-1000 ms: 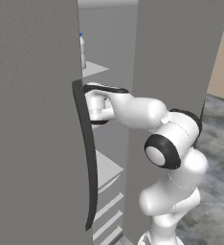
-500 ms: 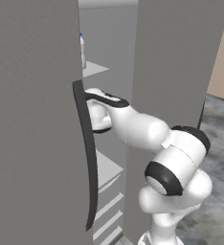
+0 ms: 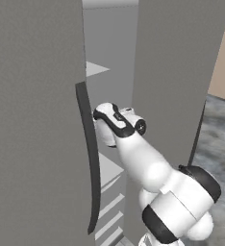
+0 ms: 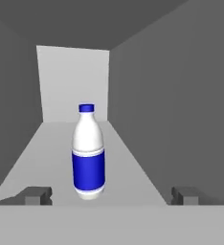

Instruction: Take the bottled waters from the counter and place them in the freezer to freeze. Close the freezer door after placing the bottles.

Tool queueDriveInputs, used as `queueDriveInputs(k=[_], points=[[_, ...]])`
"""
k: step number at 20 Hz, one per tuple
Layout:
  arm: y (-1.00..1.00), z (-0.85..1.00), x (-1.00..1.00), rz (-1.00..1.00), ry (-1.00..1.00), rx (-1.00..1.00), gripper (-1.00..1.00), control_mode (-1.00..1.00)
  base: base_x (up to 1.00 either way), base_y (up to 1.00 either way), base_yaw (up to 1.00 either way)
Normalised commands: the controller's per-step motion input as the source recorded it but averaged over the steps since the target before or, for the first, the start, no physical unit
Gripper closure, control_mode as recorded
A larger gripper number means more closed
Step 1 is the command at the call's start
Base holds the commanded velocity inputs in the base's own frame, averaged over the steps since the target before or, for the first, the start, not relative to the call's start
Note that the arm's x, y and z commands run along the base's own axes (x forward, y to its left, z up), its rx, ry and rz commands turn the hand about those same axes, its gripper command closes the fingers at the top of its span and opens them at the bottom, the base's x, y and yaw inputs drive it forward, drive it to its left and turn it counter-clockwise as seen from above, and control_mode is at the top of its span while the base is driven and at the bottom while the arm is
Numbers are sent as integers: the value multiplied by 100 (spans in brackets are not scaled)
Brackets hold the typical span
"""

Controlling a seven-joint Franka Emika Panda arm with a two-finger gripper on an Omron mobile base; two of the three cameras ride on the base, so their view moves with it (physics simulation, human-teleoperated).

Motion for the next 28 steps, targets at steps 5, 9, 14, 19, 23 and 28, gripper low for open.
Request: queueDriveInputs(k=[5,9,14,19,23,28], points=[[-50,78,-66,0,14,11,-100,-100,0,0,0],[-32,100,-50,0,23,9,-100,-100,0,0,0],[-23,95,-60,0,22,3,-100,-100,0,0,0],[-2,45,-91,0,19,-7,-100,-100,0,0,0],[-10,21,-100,0,22,-9,-100,-100,0,0,0],[-15,2,-92,-3,30,-15,-100,-100,0,0,0]])
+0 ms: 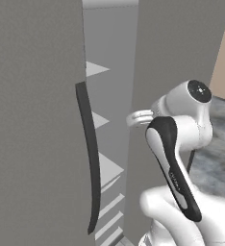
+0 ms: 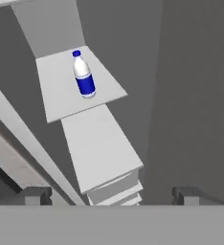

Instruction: Take the bottled waters from the counter and place them in the freezer to freeze. Close the freezer door after placing the bottles.

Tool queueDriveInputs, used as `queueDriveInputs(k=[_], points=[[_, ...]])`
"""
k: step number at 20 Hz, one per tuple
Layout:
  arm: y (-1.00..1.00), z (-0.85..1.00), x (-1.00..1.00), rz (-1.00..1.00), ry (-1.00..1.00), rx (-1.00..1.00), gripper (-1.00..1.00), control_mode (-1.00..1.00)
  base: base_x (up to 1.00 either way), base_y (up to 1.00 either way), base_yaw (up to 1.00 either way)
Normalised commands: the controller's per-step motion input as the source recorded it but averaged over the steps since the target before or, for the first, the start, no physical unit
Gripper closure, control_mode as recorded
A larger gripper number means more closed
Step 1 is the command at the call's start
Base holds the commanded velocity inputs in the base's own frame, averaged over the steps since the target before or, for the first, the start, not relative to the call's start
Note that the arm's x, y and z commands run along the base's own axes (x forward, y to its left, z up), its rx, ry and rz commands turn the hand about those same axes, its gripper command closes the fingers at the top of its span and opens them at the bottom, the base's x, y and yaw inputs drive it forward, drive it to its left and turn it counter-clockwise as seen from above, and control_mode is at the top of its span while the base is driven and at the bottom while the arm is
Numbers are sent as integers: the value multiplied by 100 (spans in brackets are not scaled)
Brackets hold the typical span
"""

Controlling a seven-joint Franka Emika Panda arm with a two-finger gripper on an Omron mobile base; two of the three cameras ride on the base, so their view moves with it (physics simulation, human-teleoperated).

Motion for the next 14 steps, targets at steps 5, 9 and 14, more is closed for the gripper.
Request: queueDriveInputs(k=[5,9,14], points=[[-18,-13,-52,-2,30,-16,-100,-100,0,0,0],[-21,-32,-3,-6,30,0,-100,-100,0,0,0],[-1,-26,0,-3,5,0,-100,-100,0,0,0]])
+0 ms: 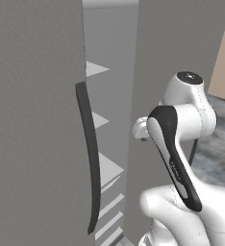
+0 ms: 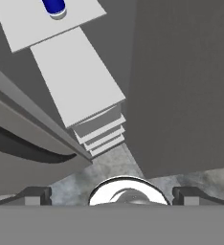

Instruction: Take the bottled waters from the counter and place them in the freezer to freeze. Close the freezer door after placing the bottles.

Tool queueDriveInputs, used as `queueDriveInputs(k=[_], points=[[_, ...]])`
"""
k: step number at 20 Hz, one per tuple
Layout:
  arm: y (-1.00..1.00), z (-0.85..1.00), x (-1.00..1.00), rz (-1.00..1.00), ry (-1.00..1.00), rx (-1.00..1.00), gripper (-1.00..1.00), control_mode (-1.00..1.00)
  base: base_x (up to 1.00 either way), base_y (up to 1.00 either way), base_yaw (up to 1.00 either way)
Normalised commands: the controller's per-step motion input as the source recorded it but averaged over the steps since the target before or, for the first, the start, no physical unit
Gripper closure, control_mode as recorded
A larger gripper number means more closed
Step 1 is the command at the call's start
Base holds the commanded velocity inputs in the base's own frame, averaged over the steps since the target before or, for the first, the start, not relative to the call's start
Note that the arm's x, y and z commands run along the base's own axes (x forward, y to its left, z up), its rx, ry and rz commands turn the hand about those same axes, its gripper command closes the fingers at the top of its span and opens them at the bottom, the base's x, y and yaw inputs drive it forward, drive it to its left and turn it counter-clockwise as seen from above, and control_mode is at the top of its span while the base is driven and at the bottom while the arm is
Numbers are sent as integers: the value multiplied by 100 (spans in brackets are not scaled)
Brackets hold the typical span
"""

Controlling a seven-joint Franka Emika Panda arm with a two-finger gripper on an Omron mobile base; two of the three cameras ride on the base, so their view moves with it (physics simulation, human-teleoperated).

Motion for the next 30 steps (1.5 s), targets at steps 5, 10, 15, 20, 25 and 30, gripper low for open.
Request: queueDriveInputs(k=[5,10,15,20,25,30], points=[[0,0,0,0,0,0,-100,-100,0,0,0],[0,0,-3,0,0,0,-100,-100,0,0,0],[0,0,-4,0,0,0,-100,100,-35,0,0],[0,0,0,0,0,0,-100,100,-56,-5,0],[0,0,0,0,0,0,-100,100,-12,-32,5],[0,0,0,0,0,0,-100,100,-8,-87,39]])
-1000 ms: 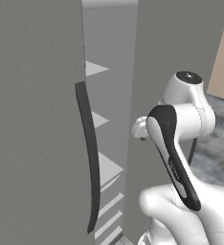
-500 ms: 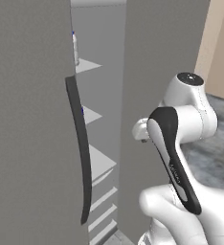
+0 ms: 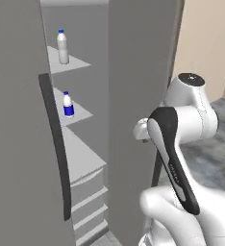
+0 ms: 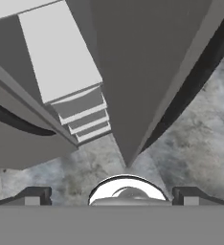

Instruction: Take the bottled waters from the counter and place them in the freezer to freeze. Close the freezer door after placing the bottles.

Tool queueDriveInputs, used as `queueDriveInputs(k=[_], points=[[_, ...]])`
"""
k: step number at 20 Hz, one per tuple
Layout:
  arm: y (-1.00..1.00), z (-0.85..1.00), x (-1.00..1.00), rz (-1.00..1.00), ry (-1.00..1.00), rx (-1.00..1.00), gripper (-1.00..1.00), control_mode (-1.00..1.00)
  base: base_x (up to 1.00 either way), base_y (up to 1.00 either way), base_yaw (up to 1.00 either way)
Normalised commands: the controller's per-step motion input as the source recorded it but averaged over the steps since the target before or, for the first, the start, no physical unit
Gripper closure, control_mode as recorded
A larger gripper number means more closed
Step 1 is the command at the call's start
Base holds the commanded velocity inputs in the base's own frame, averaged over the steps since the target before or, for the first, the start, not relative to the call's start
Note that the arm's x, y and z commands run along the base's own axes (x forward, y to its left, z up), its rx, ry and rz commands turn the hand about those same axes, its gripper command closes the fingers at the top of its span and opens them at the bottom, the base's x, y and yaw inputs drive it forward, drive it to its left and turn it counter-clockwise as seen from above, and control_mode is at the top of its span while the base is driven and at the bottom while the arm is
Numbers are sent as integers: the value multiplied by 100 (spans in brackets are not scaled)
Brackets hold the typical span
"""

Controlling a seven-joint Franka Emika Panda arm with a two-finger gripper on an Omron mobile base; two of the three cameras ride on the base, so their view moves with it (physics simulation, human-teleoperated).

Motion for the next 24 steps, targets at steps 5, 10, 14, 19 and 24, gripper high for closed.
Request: queueDriveInputs(k=[5,10,14,19,24], points=[[0,0,0,0,0,0,-100,100,-45,-40,52],[0,0,0,0,0,0,-100,100,-11,-19,52],[0,0,0,0,0,0,-100,100,0,-42,45],[0,0,0,0,0,0,-100,100,0,-36,9],[0,0,0,0,0,0,-100,100,0,-28,-10]])
